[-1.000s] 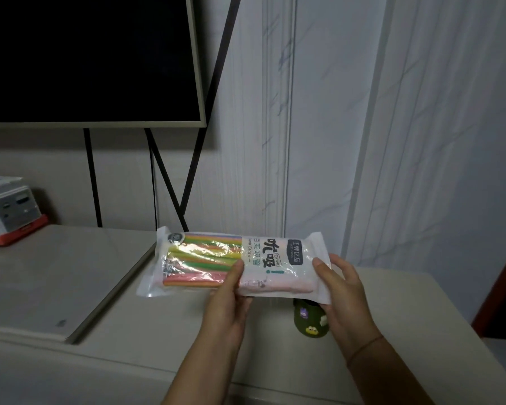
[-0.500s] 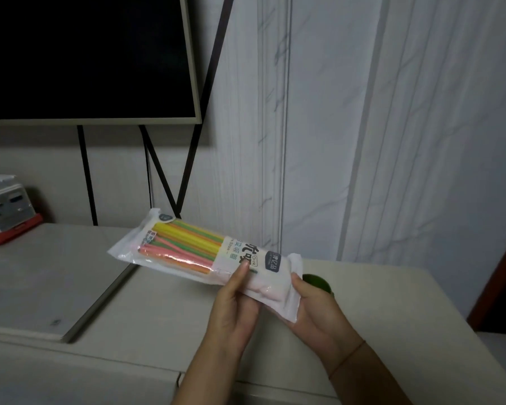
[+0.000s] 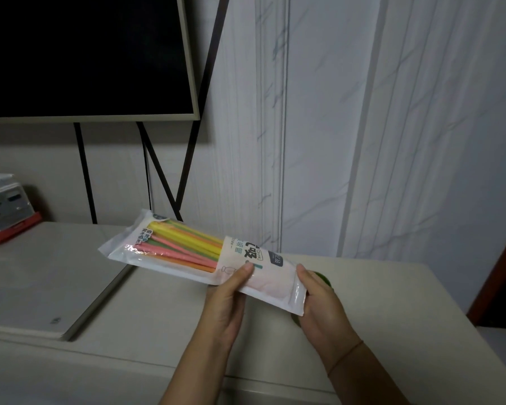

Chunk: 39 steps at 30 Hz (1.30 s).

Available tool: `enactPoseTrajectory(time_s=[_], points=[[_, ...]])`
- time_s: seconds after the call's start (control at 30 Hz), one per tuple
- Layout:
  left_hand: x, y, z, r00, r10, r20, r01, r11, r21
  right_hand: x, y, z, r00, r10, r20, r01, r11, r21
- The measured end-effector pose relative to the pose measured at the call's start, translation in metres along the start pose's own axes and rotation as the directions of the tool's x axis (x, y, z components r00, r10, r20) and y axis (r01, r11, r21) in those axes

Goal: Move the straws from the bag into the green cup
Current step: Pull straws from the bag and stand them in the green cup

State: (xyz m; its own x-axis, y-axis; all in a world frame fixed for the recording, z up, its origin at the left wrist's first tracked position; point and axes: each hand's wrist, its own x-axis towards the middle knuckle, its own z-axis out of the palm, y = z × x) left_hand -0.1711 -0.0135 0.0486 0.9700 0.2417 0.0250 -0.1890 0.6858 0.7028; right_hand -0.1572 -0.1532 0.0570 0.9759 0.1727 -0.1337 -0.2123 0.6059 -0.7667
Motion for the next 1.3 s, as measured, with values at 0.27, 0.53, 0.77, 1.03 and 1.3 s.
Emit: enactPoseTrajectory(time_s=[0.27,0.53,0.77,1.03,1.3], points=[[-0.007,-0.018,0.005,0.997,-0.080,-0.015,0.079,0.995,-0.053,0.003,0.010,0.004,0.998,-0.022,-0.063,0.023,1.000,0.006],[-0.006,-0.018,0.002,0.998,-0.029,-0.062,0.036,0.994,0.101,0.015,0.015,-0.001,0.991,0.002,-0.134,0.012,0.994,0.104],[-0.009,-0.026,0.005,0.997,-0.033,-0.077,0.043,0.991,0.128,0.023,0.019,0.002,0.967,-0.104,-0.233,0.091,0.994,-0.064],[-0.004,-0.026,-0.002,0.995,-0.020,-0.094,0.032,0.991,0.128,0.022,0.015,-0.003,0.983,-0.021,-0.182,0.020,1.000,-0.004],[0.000,-0.016,0.003,0.994,0.105,0.016,-0.104,0.931,0.349,0.016,0.007,-0.006,0.981,0.142,0.132,-0.178,0.931,0.318]])
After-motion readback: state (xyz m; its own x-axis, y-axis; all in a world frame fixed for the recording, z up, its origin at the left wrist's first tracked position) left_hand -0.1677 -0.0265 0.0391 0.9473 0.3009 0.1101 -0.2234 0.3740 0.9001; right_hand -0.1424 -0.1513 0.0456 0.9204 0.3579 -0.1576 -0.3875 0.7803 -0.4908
